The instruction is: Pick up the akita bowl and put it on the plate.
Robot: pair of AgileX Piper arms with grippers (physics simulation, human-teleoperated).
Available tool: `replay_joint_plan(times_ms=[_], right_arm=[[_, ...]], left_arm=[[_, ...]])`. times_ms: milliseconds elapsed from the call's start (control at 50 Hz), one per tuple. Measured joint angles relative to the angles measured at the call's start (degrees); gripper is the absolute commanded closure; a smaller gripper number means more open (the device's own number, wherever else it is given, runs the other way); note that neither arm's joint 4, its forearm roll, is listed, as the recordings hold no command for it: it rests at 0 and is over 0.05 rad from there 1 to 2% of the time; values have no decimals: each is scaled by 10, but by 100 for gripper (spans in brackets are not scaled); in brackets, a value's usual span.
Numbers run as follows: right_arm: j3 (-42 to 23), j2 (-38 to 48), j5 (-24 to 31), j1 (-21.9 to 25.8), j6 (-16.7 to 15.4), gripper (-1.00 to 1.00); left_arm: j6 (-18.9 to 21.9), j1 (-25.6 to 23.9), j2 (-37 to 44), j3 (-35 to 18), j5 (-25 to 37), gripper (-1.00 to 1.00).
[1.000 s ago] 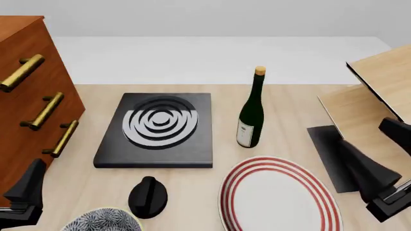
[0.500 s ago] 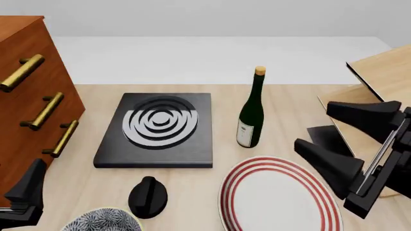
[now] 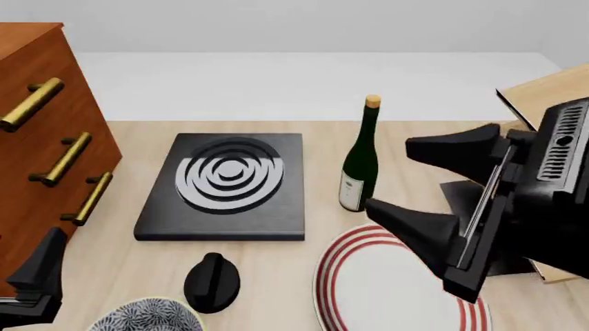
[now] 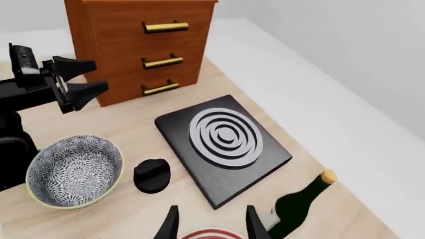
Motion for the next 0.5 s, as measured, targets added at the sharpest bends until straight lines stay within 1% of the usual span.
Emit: replay_joint_plan(times_ms=[400, 500], right_arm=[[-58, 132, -13, 92, 11, -100], [-53, 152, -34, 99, 25, -100]], left_arm=[[1, 0, -1, 0, -1, -100], [1, 0, -1, 0, -1, -100]])
